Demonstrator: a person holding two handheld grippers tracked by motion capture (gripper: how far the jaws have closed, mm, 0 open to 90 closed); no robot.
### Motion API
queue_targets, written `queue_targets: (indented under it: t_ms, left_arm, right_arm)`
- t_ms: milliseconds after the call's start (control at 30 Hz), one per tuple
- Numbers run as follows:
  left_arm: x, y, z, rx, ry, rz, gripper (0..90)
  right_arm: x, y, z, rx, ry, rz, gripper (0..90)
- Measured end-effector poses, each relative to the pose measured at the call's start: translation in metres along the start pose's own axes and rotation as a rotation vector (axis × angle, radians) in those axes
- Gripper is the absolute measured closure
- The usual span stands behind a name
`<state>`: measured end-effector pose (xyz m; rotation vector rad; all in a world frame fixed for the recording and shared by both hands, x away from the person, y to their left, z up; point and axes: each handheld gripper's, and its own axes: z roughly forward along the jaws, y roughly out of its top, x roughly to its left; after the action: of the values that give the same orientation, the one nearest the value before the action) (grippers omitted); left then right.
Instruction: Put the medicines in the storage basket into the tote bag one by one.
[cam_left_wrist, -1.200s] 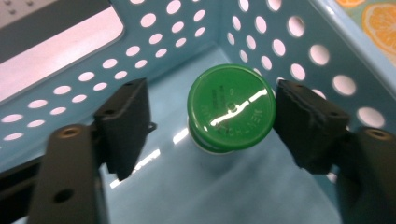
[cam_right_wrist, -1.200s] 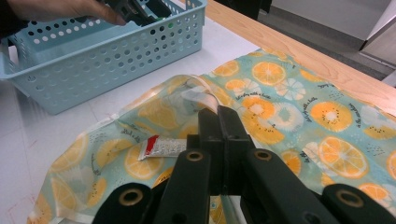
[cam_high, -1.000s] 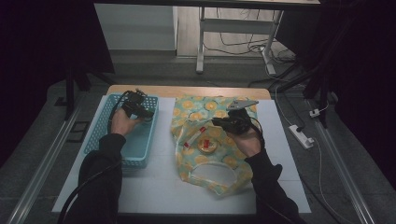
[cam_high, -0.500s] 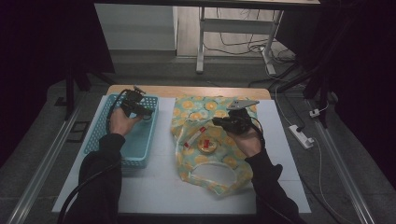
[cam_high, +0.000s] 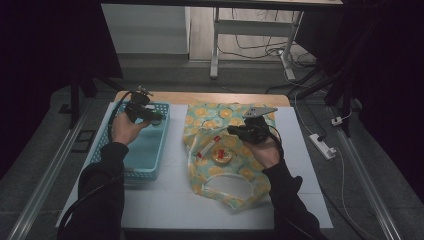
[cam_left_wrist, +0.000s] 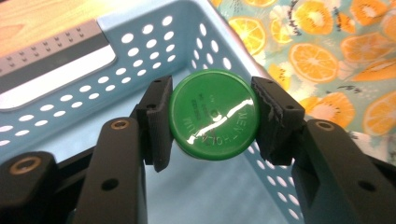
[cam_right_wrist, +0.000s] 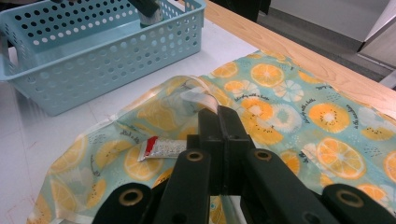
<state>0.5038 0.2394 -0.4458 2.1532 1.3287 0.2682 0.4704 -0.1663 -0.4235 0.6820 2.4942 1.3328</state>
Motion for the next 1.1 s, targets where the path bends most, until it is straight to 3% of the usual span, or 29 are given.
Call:
queue_targets:
  t_ms: [367,600,833,1100]
  left_arm:
    - [-0.013,0.000,-0.025,-0.034,-0.033,0.033,52.3]
    - [-0.029,-0.004,-0.032,-0.034,-0.063,0.087,52.3]
    - [-0.042,-0.007,-0.037,-0.042,-0.096,0.116,52.3]
    - [-0.065,-0.013,-0.044,-0.057,-0.145,0.174,52.3]
  right_arm:
    - [0.000,0.000,0.001,0.002,0.001,0.000,90.0]
    - [0.000,0.000,0.000,-0.001,-0.003,0.003,90.0]
    - [-0.001,0.000,0.000,-0.003,-0.002,0.004,90.0]
    - [0.000,0.000,-0.001,-0.002,-0.004,0.000,90.0]
